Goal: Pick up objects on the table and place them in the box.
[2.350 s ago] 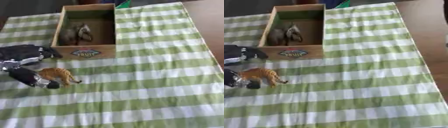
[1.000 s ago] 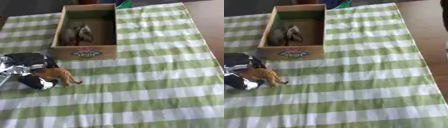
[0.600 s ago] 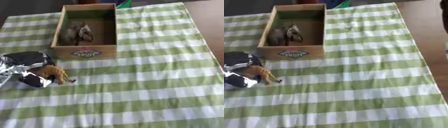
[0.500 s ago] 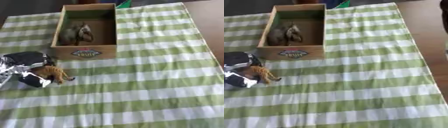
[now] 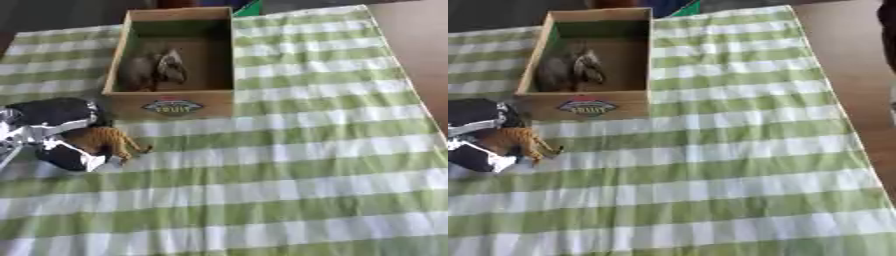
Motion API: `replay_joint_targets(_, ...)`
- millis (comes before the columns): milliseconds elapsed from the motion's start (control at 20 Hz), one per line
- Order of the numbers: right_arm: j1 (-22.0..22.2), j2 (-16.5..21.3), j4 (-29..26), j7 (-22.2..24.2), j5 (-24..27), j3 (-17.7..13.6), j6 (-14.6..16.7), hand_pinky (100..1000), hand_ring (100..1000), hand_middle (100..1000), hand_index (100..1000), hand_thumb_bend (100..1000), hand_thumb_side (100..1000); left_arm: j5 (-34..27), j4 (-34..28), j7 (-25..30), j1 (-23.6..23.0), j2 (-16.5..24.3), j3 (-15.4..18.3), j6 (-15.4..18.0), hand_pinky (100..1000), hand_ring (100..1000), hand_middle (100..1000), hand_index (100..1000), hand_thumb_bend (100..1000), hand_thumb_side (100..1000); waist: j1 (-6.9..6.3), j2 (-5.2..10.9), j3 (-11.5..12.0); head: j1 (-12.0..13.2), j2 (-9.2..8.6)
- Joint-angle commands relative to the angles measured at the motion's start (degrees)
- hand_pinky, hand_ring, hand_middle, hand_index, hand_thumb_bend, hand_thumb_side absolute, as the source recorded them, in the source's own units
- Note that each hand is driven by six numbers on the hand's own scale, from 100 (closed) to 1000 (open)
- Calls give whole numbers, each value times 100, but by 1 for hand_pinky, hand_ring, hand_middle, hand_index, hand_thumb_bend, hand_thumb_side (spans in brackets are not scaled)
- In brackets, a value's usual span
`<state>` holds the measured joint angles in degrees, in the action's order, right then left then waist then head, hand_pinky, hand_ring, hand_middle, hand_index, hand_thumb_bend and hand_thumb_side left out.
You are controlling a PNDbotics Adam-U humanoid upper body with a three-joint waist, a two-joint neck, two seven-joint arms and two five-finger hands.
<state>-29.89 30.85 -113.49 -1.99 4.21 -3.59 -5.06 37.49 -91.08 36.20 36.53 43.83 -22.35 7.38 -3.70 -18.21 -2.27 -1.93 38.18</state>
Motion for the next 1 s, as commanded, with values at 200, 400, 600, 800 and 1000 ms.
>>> replay_joint_targets(200, -49, 57, -111, 10, 52, -84, 9, 860, 765, 686, 889, 100, 1000, -70, -233, -8, 55, 204, 194, 75, 284, 515, 404, 599, 100, 381, 19, 126, 15, -21, -53)
replay_joint_targets(400, -35, 52, -111, 1, 56, -93, 4, 860, 765, 686, 889, 100, 1000, -95, -295, 5, 62, 209, 250, 107, 282, 511, 397, 601, 100, 348, 19, 134, 23, -30, -55)
replay_joint_targets(600, -33, 50, -111, -3, 58, -96, 4, 860, 765, 686, 889, 100, 1000, -109, -313, 21, 62, 212, 269, 109, 282, 511, 397, 601, 100, 348, 19, 135, 25, -31, -54)
replay_joint_targets(800, -32, 50, -111, -3, 59, -96, 4, 860, 765, 686, 889, 100, 1000, -113, -318, 26, 61, 213, 272, 106, 282, 511, 397, 601, 100, 348, 19, 135, 25, -31, -54)
replay_joint_targets(1000, -2, 25, -111, -46, 52, -127, -29, 861, 767, 685, 890, 100, 1000, -141, -447, -59, 118, 330, 426, 146, 255, 489, 355, 527, 100, 251, -18, 189, 21, -131, -90)
